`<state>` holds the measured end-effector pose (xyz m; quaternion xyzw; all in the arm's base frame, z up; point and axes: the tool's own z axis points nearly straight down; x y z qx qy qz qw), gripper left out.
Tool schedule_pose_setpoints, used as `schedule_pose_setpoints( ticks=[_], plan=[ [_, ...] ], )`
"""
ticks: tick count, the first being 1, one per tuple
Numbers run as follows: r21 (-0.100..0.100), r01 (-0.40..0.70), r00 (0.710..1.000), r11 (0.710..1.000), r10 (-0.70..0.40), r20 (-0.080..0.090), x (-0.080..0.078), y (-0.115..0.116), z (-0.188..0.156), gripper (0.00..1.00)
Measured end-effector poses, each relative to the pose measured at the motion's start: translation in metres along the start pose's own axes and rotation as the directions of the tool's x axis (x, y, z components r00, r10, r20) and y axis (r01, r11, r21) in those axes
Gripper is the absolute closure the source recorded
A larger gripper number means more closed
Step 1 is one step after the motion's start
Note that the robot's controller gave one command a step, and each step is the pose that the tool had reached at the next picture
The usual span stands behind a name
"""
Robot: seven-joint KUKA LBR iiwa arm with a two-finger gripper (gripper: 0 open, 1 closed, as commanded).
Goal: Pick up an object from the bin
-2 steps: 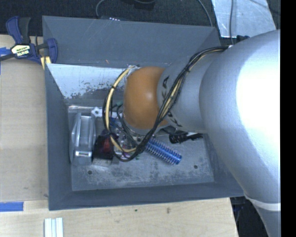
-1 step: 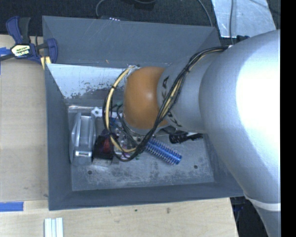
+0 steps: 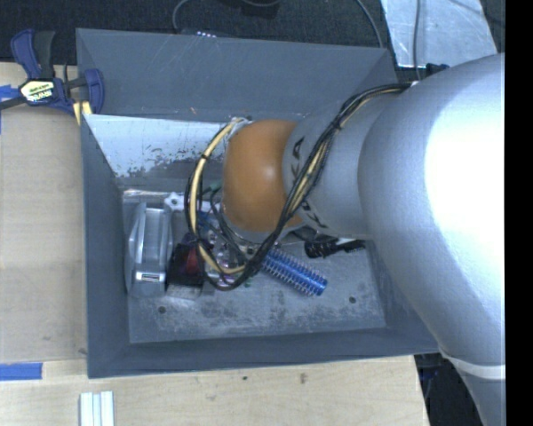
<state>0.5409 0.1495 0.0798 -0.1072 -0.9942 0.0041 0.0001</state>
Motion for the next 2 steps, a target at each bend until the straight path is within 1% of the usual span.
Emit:
schedule_pose_setpoints(
  ticks=[1, 2],
  plan=[
    [-0.002, 0.002, 1.0, 1.0, -0.002, -0.006, 0.003, 0.001, -0.046, 1.0],
    [-0.011, -0.007, 1.0, 1.0, 0.007, 0.016, -0.01, 0.001, -0.069, 1.0]
  ],
)
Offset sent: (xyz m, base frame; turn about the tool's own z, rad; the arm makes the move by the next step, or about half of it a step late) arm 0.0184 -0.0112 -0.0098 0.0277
